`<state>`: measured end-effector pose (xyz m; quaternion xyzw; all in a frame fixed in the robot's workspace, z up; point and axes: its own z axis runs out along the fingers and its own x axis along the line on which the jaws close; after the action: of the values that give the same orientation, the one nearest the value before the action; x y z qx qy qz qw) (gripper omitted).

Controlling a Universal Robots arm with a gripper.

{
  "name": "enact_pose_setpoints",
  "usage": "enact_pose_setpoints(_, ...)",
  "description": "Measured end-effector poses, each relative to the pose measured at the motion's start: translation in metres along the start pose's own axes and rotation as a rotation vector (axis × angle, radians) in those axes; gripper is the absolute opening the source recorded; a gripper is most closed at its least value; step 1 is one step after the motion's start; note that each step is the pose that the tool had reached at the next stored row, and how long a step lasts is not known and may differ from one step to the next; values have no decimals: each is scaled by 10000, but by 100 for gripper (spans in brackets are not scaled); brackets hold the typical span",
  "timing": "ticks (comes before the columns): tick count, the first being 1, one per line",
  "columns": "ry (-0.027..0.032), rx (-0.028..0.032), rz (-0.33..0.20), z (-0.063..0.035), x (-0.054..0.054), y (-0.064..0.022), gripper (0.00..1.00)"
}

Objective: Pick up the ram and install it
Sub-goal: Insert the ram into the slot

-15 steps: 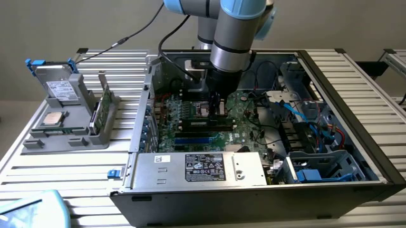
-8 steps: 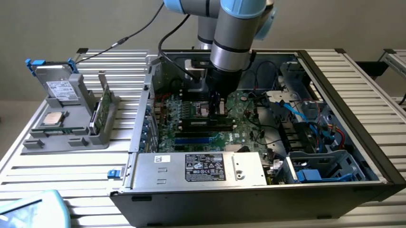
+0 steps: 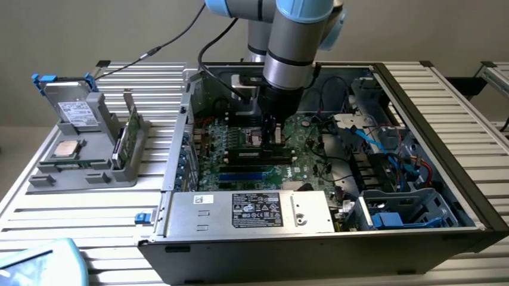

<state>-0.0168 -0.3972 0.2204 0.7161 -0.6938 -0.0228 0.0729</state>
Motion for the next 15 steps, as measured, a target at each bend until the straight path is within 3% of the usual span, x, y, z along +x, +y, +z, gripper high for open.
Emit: enact_pose_setpoints(15,-2,1,0,-17,15,3,14)
